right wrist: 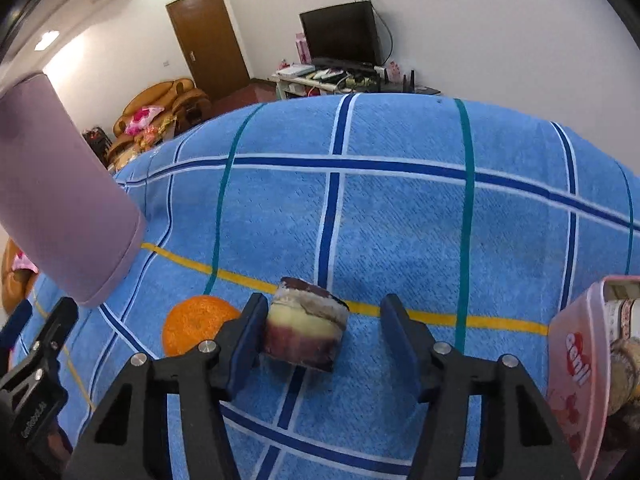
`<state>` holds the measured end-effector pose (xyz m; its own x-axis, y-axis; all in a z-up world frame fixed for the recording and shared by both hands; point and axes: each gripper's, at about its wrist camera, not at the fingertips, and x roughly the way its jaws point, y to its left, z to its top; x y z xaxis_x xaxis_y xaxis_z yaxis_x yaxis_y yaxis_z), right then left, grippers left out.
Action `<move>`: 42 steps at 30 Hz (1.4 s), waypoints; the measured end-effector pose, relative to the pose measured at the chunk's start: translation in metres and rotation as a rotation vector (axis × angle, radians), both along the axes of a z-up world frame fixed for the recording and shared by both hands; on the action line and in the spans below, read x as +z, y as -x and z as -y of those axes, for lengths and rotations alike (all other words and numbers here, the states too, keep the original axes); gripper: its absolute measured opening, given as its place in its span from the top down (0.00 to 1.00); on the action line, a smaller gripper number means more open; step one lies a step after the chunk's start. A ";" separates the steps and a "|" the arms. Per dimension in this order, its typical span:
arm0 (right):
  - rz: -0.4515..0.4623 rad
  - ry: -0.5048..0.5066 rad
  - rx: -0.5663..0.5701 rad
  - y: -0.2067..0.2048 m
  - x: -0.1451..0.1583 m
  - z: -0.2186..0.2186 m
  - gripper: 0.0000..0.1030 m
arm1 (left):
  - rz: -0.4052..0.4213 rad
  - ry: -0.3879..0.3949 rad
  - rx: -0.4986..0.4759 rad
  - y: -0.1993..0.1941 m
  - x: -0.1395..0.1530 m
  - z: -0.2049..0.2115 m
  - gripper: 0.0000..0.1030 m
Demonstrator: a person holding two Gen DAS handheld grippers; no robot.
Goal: Organize fruits
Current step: 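Move the right tool down and close it on the striped round fruit, then lift the striped fruit with the right tool while the left tool grasps the orange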
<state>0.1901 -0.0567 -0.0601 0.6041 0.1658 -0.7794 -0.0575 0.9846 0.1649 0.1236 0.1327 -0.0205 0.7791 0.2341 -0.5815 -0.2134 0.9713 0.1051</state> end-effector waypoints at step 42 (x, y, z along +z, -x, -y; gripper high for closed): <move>0.464 0.117 0.100 0.174 0.054 0.036 0.62 | -0.032 0.148 -0.392 0.002 0.002 0.064 0.08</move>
